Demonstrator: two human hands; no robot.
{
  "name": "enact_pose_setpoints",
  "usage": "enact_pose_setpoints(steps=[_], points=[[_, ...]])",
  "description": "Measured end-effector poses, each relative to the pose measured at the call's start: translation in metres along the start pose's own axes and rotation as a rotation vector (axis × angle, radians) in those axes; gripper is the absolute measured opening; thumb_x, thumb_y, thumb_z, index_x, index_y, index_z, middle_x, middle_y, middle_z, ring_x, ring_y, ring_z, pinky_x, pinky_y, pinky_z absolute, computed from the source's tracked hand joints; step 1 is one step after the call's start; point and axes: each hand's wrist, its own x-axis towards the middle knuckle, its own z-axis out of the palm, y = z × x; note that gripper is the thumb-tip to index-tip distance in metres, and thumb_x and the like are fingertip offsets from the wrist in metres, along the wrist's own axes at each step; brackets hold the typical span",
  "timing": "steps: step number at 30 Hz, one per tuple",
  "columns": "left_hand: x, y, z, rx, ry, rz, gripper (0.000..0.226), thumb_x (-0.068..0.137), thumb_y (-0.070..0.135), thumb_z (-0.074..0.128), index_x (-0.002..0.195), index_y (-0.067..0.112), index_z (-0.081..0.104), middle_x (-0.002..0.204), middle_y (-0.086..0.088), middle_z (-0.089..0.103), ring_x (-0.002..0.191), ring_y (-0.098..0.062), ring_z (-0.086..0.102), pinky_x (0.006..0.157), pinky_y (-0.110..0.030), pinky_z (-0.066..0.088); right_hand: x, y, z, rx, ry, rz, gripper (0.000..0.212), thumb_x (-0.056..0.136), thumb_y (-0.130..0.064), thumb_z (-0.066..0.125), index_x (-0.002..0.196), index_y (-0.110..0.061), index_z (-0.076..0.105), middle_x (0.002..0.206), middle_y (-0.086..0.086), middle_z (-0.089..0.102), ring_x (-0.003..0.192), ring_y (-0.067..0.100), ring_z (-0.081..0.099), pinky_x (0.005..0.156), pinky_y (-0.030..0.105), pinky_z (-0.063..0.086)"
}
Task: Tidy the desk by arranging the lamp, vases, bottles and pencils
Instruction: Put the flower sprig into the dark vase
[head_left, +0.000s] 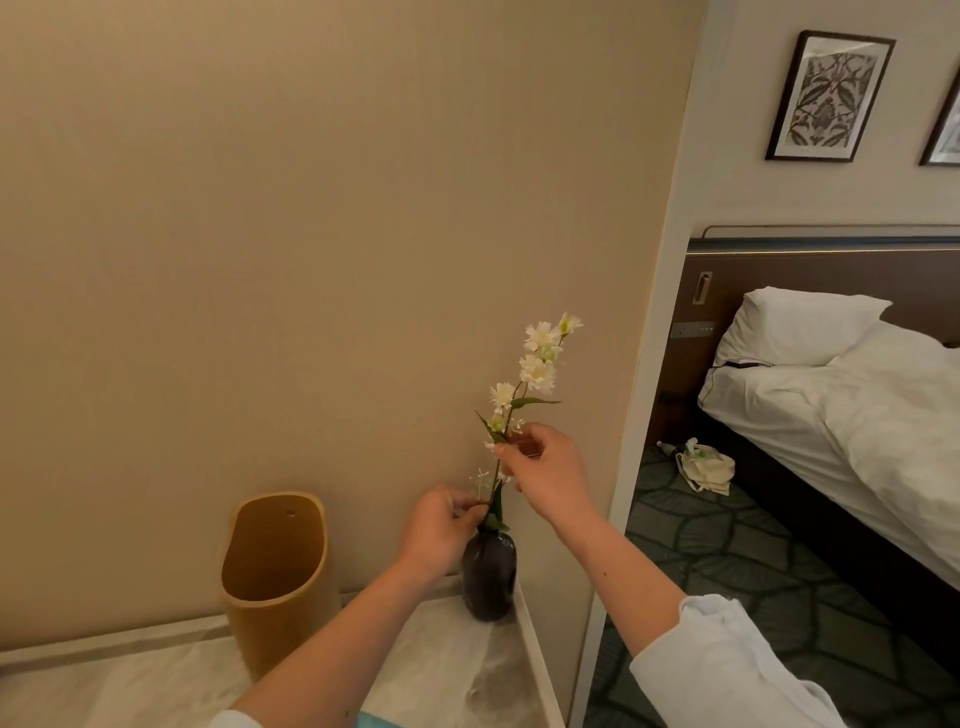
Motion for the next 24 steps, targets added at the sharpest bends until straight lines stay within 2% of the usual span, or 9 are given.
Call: enact_pose_setpoints(steps=[3,8,10,13,18,21,22,24], points=[[0.0,-0.005,0.001,-0.025,-0.014,-0.029,0.019,0.092,0.015,0.06,0.081,0.027,0.071,0.075,0.003,0.067,0.069,-0.014,0.056,0.075,-0.038,0.05,-0.002,0.003,0.003,0.003,0.002,0.016,0.017,0.084,-0.026,0.07,0.098,-0.017,0.067,0.088,0.002,0.069,0.085,0.021,0.067,0.076,0.04,0.055],[-0.003,-0.007,0.003,-0.06,-0.02,-0.027,0.019,0.095,0.016,0.056,0.093,0.025,0.072,0.079,0.009,0.068,0.07,-0.008,0.059,0.073,-0.03,0.049,-0.004,0.006,0.002,0.016,0.014,0.028,0.016,0.087,-0.024,0.067,0.103,-0.02,0.066,0.091,-0.002,0.068,0.087,0.017,0.065,0.076,0.037,0.054],[-0.004,-0.008,0.003,-0.054,-0.015,-0.03,0.02,0.096,0.017,0.054,0.104,0.02,0.072,0.085,0.01,0.067,0.072,-0.004,0.059,0.07,-0.024,0.047,-0.005,0.006,0.001,0.012,0.022,0.027,0.017,0.088,-0.024,0.065,0.105,-0.023,0.064,0.093,-0.007,0.065,0.087,0.011,0.062,0.072,0.03,0.054],[-0.006,-0.007,0.001,-0.049,-0.018,-0.031,0.023,0.097,0.018,0.052,0.113,0.019,0.069,0.094,0.008,0.068,0.078,-0.006,0.06,0.073,-0.023,0.047,-0.006,0.005,0.002,0.01,0.045,0.015,0.02,0.088,-0.025,0.066,0.107,-0.027,0.059,0.092,-0.009,0.059,0.083,0.003,0.056,0.062,0.016,0.042],[-0.007,-0.007,0.0,-0.028,-0.009,-0.003,0.025,0.097,0.016,0.051,0.116,0.018,0.067,0.101,0.004,0.069,0.08,-0.011,0.06,0.078,-0.026,0.048,-0.008,0.005,0.001,0.038,0.082,0.053,0.034,0.083,-0.023,0.071,0.11,-0.024,0.051,0.096,-0.003,0.055,0.082,0.007,0.054,0.061,0.02,0.039],[-0.008,-0.008,-0.001,-0.037,0.008,-0.005,0.025,0.097,0.017,0.051,0.117,0.018,0.067,0.1,0.004,0.069,0.076,-0.005,0.059,0.065,-0.01,0.044,-0.009,0.005,-0.001,0.051,0.089,0.073,0.041,0.081,-0.024,0.072,0.113,-0.024,0.046,0.099,-0.003,0.053,0.085,0.007,0.053,0.061,0.02,0.039],[-0.008,-0.007,-0.002,-0.031,0.017,-0.001,0.026,0.097,0.017,0.051,0.118,0.019,0.067,0.103,0.006,0.069,0.078,-0.005,0.059,0.065,-0.009,0.043,-0.01,0.005,-0.002,0.054,0.089,0.078,0.041,0.082,-0.024,0.071,0.113,-0.024,0.045,0.099,-0.003,0.052,0.085,0.006,0.052,0.06,0.02,0.038],[-0.01,-0.006,-0.003,-0.023,0.026,0.0,0.027,0.097,0.018,0.051,0.12,0.02,0.065,0.108,0.005,0.069,0.085,-0.009,0.061,0.07,-0.017,0.043,-0.012,0.004,-0.004,0.06,0.088,0.083,0.04,0.083,-0.024,0.07,0.113,-0.023,0.045,0.097,-0.004,0.051,0.084,0.006,0.052,0.06,0.019,0.038]])
